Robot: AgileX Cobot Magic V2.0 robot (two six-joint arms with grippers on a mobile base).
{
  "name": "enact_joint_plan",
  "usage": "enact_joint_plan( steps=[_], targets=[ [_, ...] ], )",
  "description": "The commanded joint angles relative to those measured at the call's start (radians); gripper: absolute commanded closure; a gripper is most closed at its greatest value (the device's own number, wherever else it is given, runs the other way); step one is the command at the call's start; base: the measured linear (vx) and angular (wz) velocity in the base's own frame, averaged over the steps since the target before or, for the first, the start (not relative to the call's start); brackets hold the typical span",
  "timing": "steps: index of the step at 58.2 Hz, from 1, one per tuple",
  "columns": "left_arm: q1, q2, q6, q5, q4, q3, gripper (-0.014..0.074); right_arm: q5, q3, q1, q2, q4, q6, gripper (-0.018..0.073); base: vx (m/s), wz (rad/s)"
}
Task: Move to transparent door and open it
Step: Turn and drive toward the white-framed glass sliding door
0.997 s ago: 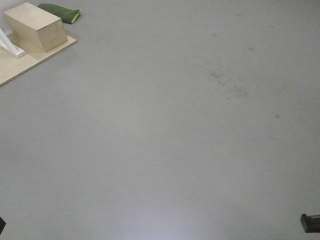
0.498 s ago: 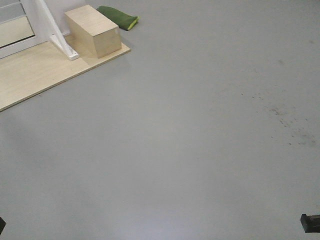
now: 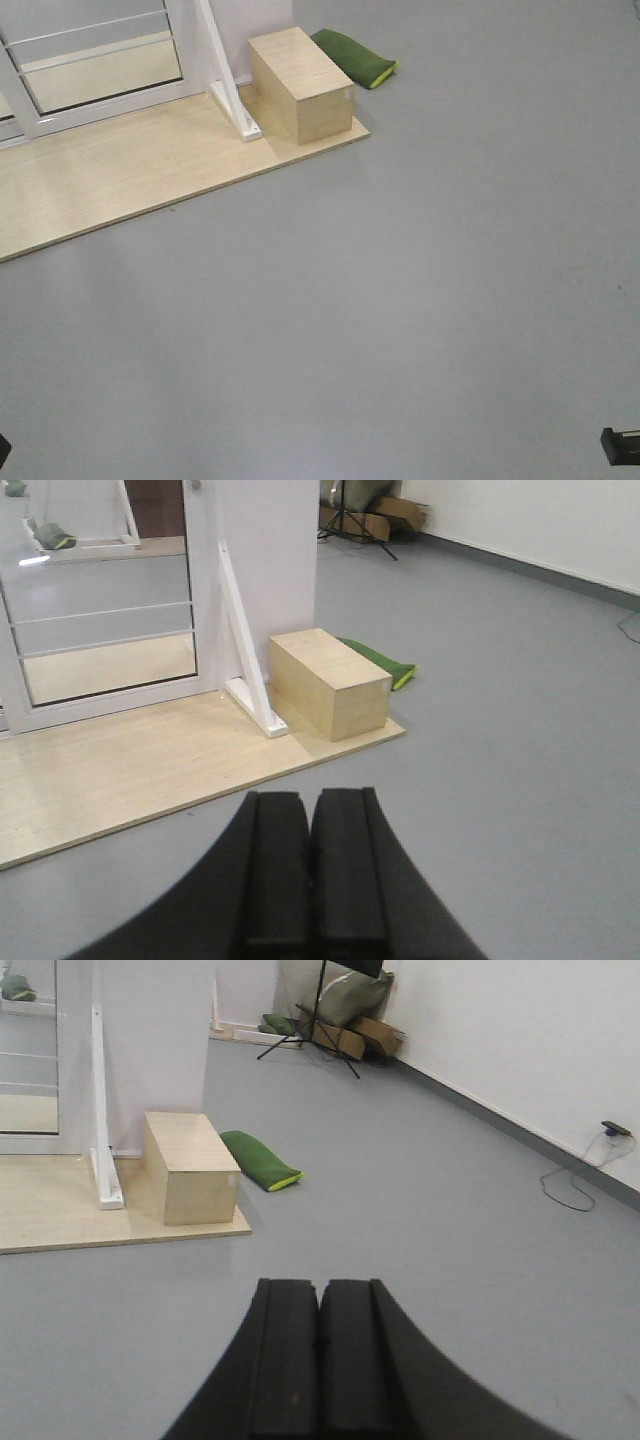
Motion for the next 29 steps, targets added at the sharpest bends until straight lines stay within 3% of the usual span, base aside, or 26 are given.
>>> enact_joint_plan(
  steps=[1, 29],
  targets=[
    [0.001, -0.004, -0.001, -0.083, -0.010, 0.008, 0.0603, -0.081, 0.003, -0.005, -0.016, -0.005, -0.005, 0.0565, 0.55, 0.39],
    [0.001, -0.004, -0.001, -0.083, -0.010, 0.008, 0.0603, -0.081, 0.003, -0.005, -0.016, -0.005, -0.005, 0.0565, 0.56, 0.32]
  ],
)
